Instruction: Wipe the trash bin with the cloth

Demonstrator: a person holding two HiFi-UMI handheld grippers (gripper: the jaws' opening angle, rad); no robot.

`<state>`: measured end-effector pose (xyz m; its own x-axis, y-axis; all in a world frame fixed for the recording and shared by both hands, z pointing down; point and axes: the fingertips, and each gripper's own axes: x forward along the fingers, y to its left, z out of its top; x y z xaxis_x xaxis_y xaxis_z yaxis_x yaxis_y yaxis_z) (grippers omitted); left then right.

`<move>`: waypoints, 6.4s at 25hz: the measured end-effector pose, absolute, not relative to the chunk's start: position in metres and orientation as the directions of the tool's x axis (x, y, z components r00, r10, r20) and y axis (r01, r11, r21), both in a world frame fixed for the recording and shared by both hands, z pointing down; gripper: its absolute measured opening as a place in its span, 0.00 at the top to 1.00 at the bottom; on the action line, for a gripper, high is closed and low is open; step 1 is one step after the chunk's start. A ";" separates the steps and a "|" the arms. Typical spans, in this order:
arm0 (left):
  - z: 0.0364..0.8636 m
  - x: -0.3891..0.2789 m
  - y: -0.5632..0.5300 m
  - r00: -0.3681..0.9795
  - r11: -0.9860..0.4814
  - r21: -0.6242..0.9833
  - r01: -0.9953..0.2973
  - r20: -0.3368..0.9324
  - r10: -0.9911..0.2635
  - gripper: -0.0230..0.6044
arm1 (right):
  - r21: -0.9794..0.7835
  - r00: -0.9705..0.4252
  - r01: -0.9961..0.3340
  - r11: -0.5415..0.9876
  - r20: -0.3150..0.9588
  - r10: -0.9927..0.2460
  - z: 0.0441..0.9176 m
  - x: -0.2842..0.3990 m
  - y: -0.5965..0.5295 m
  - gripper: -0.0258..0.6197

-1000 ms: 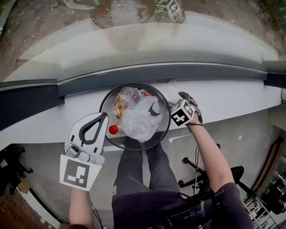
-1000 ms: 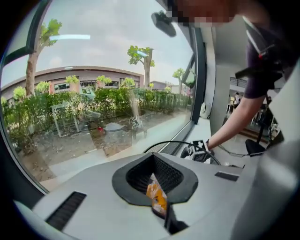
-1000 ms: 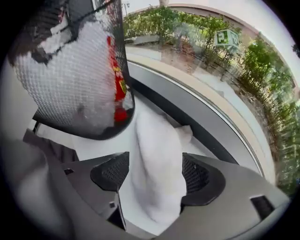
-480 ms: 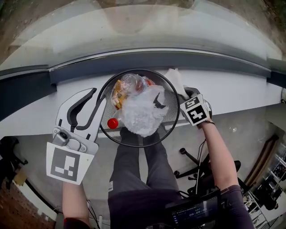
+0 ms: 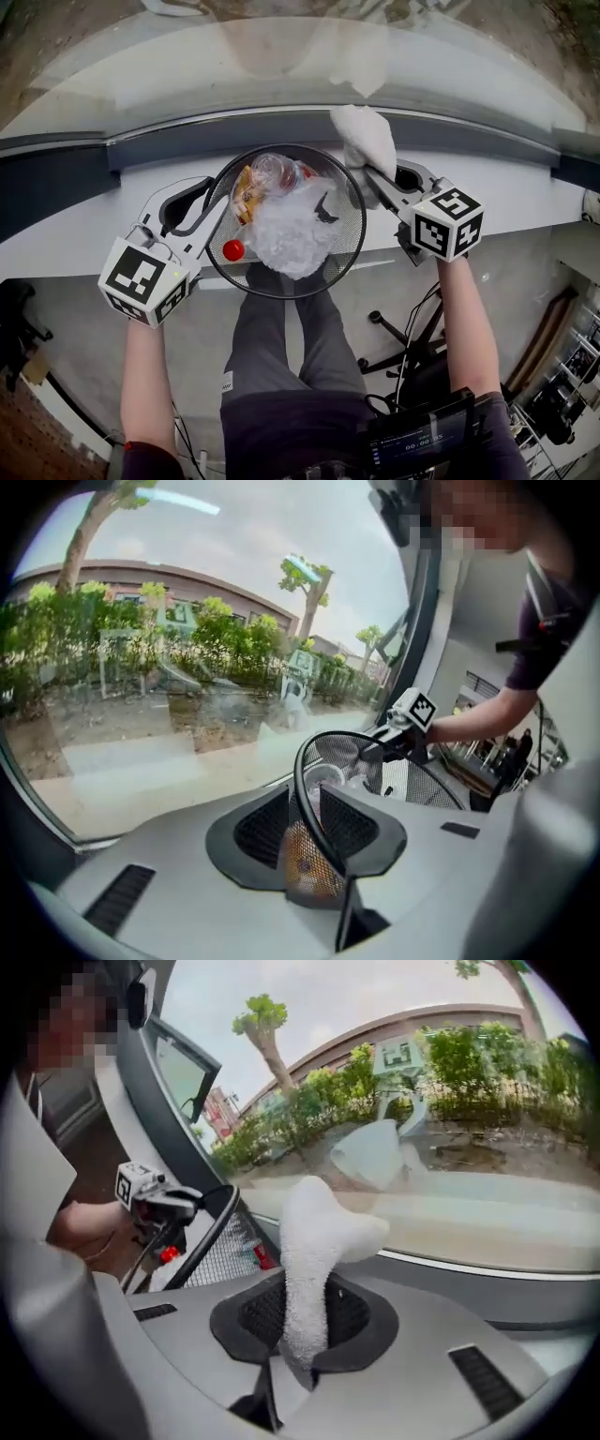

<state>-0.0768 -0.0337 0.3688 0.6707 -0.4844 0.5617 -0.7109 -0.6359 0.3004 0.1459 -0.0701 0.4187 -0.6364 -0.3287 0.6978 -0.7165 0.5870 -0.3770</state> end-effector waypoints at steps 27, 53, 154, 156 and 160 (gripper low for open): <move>0.384 -0.094 -0.013 0.568 -0.515 0.314 -0.798 0.679 -0.465 0.71 | -0.588 -0.685 -0.726 0.356 0.579 -0.442 0.402 0.153 0.010 0.86; 0.395 -0.103 -0.016 0.475 -0.087 0.549 -0.831 0.619 -0.626 0.93 | -0.660 -0.769 -0.600 0.453 0.632 -0.099 0.428 0.081 0.128 0.86; 0.415 -0.144 0.028 0.407 0.225 0.623 -0.749 0.701 -0.586 0.77 | -0.740 -0.842 -0.468 0.482 0.539 0.010 0.406 0.008 0.131 0.86; 0.417 -0.146 0.034 0.397 0.239 0.614 -0.753 0.712 -0.579 0.77 | -0.758 -0.857 -0.447 0.475 0.515 0.017 0.400 -0.003 0.131 0.86; 0.418 -0.132 0.044 0.450 0.133 0.607 -0.783 0.702 -0.552 0.67 | -0.761 -0.852 -0.497 0.416 0.520 -0.067 0.400 0.015 0.112 0.86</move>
<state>-0.1322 0.0437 0.4178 0.4503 -0.5522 0.7016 -0.7831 0.1332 0.6074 0.0153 0.1124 0.4000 -0.8517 -0.0673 0.5197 -0.4975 0.4157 -0.7614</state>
